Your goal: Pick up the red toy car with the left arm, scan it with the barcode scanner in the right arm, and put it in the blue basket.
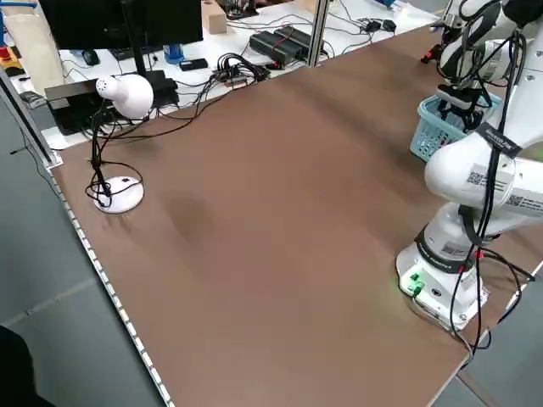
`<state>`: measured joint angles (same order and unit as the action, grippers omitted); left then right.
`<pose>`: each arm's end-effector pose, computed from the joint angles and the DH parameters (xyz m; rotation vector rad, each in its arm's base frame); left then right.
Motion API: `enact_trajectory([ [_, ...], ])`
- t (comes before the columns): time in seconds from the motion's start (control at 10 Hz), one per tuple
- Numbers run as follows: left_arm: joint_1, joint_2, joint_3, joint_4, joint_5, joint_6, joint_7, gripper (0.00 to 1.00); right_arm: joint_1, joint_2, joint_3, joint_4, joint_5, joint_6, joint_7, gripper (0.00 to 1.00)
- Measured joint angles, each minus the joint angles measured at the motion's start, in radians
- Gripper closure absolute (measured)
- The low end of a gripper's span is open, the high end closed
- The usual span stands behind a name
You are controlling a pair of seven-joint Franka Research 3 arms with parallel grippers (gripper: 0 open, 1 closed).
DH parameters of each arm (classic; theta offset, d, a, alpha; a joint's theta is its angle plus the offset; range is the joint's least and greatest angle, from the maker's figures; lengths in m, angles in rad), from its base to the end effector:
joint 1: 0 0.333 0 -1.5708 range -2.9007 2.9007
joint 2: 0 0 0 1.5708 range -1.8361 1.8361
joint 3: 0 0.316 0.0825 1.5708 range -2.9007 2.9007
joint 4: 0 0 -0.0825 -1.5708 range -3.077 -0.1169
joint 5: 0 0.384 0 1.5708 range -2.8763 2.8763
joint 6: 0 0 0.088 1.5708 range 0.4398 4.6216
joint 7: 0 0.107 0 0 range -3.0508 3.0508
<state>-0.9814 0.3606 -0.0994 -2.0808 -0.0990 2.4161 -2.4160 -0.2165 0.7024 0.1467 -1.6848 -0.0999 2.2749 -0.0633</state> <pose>0.2754 -0.5157 0.2509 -2.3521 -2.0136 0.1456 0.6641 -0.0579 0.1855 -3.1068 -0.0510 0.1575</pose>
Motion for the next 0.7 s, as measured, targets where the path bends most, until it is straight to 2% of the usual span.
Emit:
enact_trajectory([
  [0.1,0.0,-0.006,0.001,0.015,0.0,-0.018,0.0,0.0,0.0,0.0,0.0,0.007,0.0,0.0,0.0,0.34],
  [0.4,0.035,-0.047,0.011,0.133,0.002,-0.156,0.019,0.0,0.0,-0.001,0.0,0.041,-0.001,-0.028,-0.001,0.21],
  [0.6,0.076,-0.082,0.013,0.223,0.004,-0.282,0.066,0.0,0.001,-0.008,0.002,0.157,-0.001,-0.204,-0.001,0.14],
  [0.7,0.086,-0.107,0.014,0.242,0.005,-0.325,0.092,0.0,0.002,-0.017,0.005,0.22,-0.001,-0.288,-0.001,0.03],
])
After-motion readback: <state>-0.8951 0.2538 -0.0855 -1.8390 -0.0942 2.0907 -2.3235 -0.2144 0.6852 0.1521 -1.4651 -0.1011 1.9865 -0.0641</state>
